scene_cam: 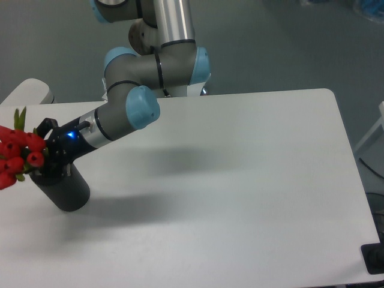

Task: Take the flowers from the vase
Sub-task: 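Close the gripper around the tulip stems just above the vase rim, then lift the gripped tulips up and out of the black vase, then carry the tulip bunch away from the vase over the open table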

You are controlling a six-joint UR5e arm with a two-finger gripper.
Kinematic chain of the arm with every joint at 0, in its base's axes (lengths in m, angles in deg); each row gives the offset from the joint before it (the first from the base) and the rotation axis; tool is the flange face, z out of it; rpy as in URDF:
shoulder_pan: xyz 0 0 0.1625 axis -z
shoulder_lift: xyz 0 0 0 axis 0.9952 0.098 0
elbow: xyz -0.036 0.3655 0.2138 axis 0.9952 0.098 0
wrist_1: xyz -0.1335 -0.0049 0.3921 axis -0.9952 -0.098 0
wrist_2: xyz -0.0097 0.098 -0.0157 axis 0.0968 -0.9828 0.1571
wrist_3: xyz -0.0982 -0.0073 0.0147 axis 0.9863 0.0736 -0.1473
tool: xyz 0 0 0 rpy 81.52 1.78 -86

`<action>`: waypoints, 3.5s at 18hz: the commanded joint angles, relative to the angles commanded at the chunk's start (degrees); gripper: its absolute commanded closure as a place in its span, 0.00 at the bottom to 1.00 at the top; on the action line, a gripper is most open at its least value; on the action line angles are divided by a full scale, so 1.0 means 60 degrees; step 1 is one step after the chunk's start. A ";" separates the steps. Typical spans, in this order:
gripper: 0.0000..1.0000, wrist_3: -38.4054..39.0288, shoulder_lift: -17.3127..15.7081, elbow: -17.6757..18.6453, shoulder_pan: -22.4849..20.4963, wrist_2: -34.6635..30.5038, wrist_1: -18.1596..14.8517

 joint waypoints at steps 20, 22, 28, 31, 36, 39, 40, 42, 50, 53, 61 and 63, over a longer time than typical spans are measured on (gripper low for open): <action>0.87 0.1525 -0.0850 -0.0161 -0.1773 0.3779 -0.0029; 0.87 0.1525 -0.0850 -0.0161 -0.2021 0.4116 -0.0015; 0.87 0.1539 -0.0850 -0.0381 -0.2724 0.4718 -0.0044; 0.87 0.1539 -0.0835 -0.0483 -0.3178 0.4836 -0.0044; 0.87 0.1423 -0.0645 -0.0790 -0.3779 0.4355 0.0029; 0.87 0.1422 -0.0455 -0.1287 -0.3883 0.2543 0.0088; 0.87 0.1393 -0.0425 -0.1434 -0.3883 0.1825 0.0102; 0.87 0.1378 -0.0323 -0.1756 -0.3883 0.0681 0.0088; 0.88 0.1100 -0.0264 -0.2036 -0.3649 -0.2529 0.0059; 0.88 0.1085 -0.0002 -0.2080 -0.3240 -0.3861 0.0015; 0.87 0.1056 0.1083 -0.3177 -0.2638 -0.7788 -0.1330; 0.87 0.0634 0.1346 -0.3572 -0.2623 -0.8491 -0.1785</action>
